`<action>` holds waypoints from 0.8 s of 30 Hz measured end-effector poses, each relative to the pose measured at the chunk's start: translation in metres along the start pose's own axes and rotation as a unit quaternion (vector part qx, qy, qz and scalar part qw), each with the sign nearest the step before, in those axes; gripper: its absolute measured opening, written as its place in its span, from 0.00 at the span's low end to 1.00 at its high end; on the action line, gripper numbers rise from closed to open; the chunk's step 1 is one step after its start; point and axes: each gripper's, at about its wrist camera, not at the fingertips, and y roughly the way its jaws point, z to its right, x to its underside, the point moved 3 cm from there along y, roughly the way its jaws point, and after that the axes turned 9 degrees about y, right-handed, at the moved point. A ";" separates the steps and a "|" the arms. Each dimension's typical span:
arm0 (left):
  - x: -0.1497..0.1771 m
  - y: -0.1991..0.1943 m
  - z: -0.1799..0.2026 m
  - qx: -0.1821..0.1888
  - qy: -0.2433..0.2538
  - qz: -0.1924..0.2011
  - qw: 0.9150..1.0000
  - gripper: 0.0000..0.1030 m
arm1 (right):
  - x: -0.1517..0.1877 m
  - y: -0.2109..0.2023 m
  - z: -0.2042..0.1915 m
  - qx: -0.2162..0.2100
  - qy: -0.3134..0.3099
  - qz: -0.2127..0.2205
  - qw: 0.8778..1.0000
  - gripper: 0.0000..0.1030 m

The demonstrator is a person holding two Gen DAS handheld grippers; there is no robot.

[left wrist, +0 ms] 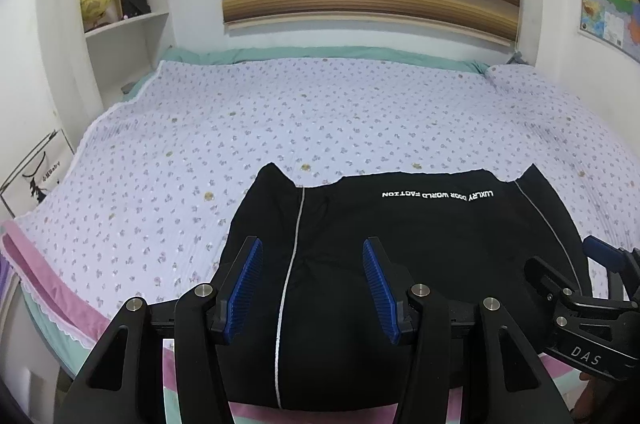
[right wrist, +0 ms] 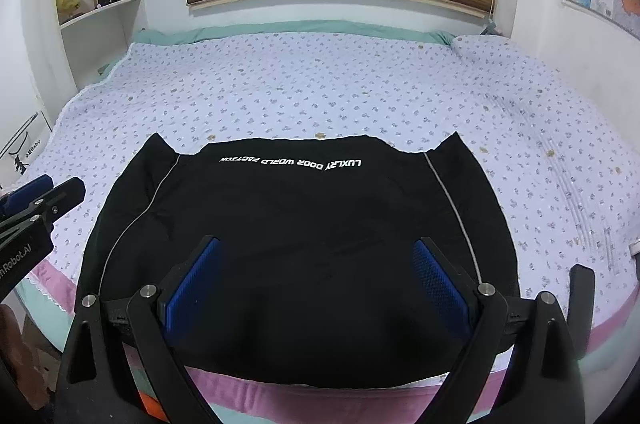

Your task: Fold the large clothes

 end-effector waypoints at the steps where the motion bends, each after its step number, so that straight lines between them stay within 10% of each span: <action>1: 0.000 -0.001 0.001 -0.001 0.000 0.001 1.000 0.52 | 0.000 0.000 -0.001 0.000 -0.001 0.000 1.000 0.94; 24: 0.000 -0.002 0.009 -0.017 0.022 0.013 1.000 0.52 | 0.007 0.008 0.001 -0.005 -0.008 -0.013 1.000 0.94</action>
